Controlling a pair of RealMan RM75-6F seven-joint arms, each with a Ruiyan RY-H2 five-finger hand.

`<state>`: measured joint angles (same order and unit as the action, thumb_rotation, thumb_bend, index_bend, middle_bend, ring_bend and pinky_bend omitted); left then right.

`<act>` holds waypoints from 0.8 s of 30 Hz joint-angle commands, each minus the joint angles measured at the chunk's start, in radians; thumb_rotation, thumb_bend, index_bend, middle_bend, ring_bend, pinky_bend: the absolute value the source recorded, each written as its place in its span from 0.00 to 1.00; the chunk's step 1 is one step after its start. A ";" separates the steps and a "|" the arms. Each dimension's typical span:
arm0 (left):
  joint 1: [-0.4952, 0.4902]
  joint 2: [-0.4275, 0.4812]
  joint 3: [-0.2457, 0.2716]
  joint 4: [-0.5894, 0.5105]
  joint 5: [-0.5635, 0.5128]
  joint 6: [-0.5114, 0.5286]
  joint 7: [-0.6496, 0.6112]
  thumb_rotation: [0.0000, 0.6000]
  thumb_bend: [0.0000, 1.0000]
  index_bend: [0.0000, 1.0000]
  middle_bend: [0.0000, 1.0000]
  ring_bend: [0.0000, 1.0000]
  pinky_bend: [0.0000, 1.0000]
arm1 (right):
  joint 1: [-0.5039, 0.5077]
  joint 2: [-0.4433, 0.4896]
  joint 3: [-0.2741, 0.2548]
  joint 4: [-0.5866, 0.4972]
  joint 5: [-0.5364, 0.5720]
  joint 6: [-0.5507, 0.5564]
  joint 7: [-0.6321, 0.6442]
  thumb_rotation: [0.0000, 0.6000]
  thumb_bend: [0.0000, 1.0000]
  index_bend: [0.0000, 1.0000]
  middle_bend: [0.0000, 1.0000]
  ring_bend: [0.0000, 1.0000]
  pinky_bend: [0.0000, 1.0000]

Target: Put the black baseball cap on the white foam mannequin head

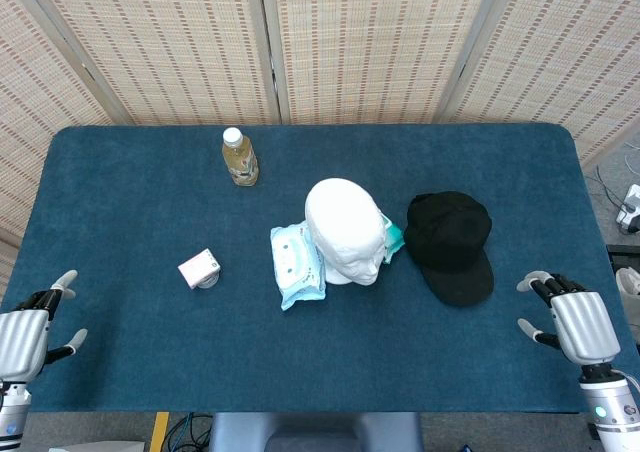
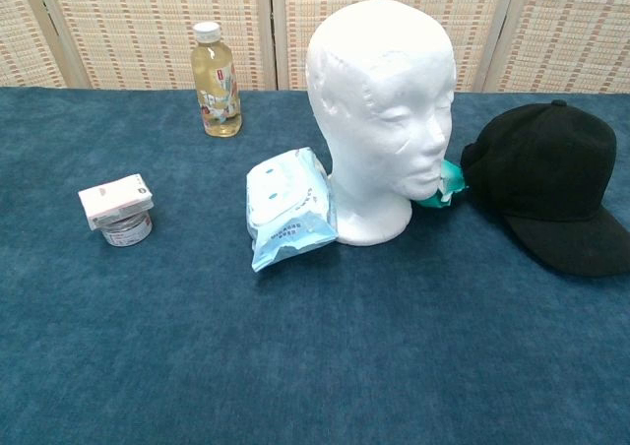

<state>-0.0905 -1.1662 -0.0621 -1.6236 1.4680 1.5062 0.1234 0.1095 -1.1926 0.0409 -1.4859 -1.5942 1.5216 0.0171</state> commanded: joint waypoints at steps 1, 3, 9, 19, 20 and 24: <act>0.001 0.002 -0.001 -0.003 0.001 0.003 -0.003 1.00 0.19 0.15 0.34 0.31 0.47 | -0.002 0.002 0.000 -0.006 -0.005 0.007 0.006 1.00 0.06 0.41 0.36 0.35 0.50; 0.002 0.004 0.000 -0.006 0.001 0.003 -0.006 1.00 0.19 0.16 0.35 0.31 0.47 | -0.002 0.002 0.000 -0.006 -0.004 0.006 0.007 1.00 0.06 0.41 0.36 0.35 0.50; 0.005 0.012 0.003 -0.019 -0.020 -0.012 0.012 1.00 0.19 0.16 0.37 0.31 0.47 | 0.001 0.001 0.002 -0.007 0.000 0.000 0.009 1.00 0.06 0.41 0.37 0.35 0.50; 0.012 0.024 0.006 -0.042 -0.030 -0.013 0.016 1.00 0.19 0.17 0.41 0.32 0.47 | -0.006 -0.050 0.034 -0.011 0.034 0.028 -0.056 1.00 0.06 0.41 0.52 0.42 0.54; 0.013 0.024 0.006 -0.044 -0.029 -0.011 0.015 1.00 0.19 0.17 0.41 0.32 0.47 | -0.005 -0.055 0.035 -0.002 0.033 0.028 -0.065 1.00 0.06 0.42 0.55 0.44 0.56; 0.012 0.024 0.005 -0.044 -0.031 -0.013 0.011 1.00 0.19 0.17 0.41 0.32 0.47 | 0.008 -0.068 0.032 0.044 0.041 -0.004 -0.102 1.00 0.05 0.49 0.62 0.50 0.61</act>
<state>-0.0783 -1.1419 -0.0571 -1.6683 1.4374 1.4932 0.1346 0.1109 -1.2541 0.0735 -1.4588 -1.5561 1.5310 -0.0720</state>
